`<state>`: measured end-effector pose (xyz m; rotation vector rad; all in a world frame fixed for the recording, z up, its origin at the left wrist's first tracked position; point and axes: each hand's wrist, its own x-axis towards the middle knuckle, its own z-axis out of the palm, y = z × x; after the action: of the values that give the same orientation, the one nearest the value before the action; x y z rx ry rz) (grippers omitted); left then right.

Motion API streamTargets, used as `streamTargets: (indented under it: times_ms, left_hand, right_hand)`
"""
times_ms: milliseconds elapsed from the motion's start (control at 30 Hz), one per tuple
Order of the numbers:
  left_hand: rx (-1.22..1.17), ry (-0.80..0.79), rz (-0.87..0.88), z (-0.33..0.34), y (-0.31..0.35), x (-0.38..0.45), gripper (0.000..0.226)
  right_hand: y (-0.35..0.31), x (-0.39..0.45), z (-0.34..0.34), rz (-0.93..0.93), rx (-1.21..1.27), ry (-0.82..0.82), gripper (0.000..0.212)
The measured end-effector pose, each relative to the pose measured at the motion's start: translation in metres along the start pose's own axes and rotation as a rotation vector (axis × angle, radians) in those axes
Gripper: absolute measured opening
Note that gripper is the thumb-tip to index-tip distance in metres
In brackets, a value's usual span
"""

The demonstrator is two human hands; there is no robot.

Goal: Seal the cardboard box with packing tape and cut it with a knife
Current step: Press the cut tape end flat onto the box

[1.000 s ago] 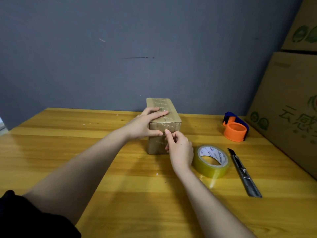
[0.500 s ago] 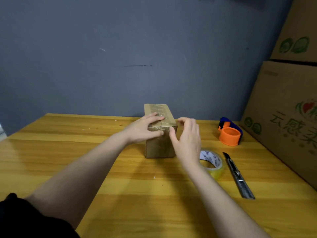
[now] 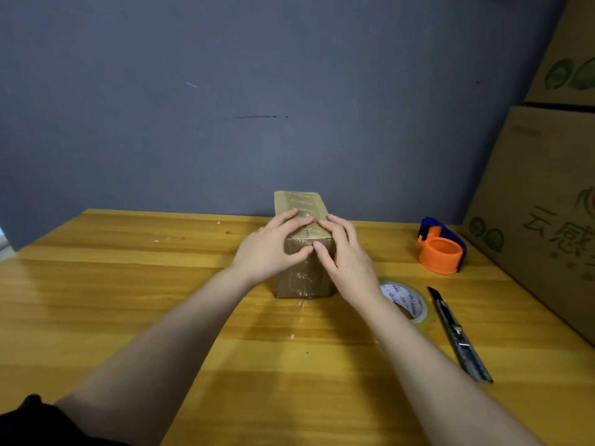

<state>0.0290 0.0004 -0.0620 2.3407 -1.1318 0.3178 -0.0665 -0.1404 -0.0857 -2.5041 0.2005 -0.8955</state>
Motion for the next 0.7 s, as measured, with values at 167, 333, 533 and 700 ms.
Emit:
streamTargets:
  times_ms: [167, 333, 533, 700]
  left_hand:
    - [0.029, -0.024, 0.04, -0.001, -0.004, 0.0, 0.07]
    - [0.065, -0.053, 0.068, -0.005, -0.004, 0.0, 0.082]
    - [0.114, -0.15, 0.076, -0.012, -0.004, 0.003, 0.1]
    - [-0.34, -0.213, -0.034, -0.016, -0.01, 0.004, 0.08]
  right_hand:
    - [0.005, 0.001, -0.005, -0.041, -0.072, -0.054, 0.057]
    - [0.008, 0.003, -0.01, -0.083, -0.166, -0.106, 0.069]
    - [0.006, 0.006, -0.014, -0.09, -0.182, -0.135, 0.079]
    - [0.0, 0.009, -0.015, -0.005, -0.056, -0.219, 0.078]
